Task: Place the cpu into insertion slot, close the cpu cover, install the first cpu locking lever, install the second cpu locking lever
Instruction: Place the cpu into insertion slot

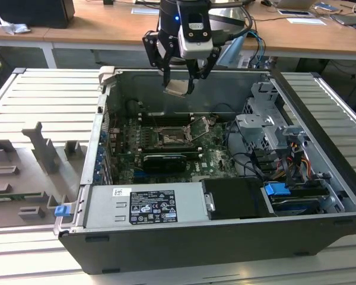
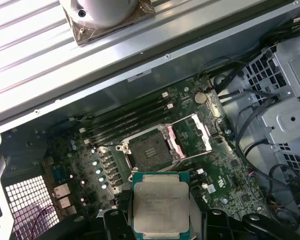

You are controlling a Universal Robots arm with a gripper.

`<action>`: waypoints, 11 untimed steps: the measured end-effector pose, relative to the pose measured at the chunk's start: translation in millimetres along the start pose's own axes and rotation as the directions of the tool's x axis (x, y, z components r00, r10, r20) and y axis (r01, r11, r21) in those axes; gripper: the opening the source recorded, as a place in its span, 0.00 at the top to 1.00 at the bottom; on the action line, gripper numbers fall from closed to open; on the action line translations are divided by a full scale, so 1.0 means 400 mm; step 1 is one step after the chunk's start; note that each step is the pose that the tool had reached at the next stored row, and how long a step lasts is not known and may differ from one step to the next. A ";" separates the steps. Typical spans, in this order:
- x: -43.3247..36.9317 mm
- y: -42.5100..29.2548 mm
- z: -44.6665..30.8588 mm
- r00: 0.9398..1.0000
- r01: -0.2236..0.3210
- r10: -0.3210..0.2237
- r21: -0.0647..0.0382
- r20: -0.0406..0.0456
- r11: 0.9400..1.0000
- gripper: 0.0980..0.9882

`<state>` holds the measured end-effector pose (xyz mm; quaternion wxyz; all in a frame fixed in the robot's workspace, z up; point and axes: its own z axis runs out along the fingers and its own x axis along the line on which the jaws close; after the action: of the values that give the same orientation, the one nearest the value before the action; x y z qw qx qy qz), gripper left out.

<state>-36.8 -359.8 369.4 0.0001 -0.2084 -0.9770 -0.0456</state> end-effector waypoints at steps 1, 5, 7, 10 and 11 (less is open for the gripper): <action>0.000 0.000 0.000 1.000 -0.004 0.004 0.000 0.000 1.000 0.50; 0.000 0.000 0.000 1.000 -0.026 0.026 0.000 0.002 1.000 0.50; 0.000 0.000 0.000 0.999 -0.036 0.036 -0.001 0.003 0.999 0.50; 0.000 0.000 0.000 0.999 -0.049 0.049 -0.001 0.004 0.999 0.50; 0.000 0.000 0.000 0.999 -0.053 0.053 -0.001 0.005 0.999 0.50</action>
<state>-36.8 -359.8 369.4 -0.0011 -0.2344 -0.9711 -0.0456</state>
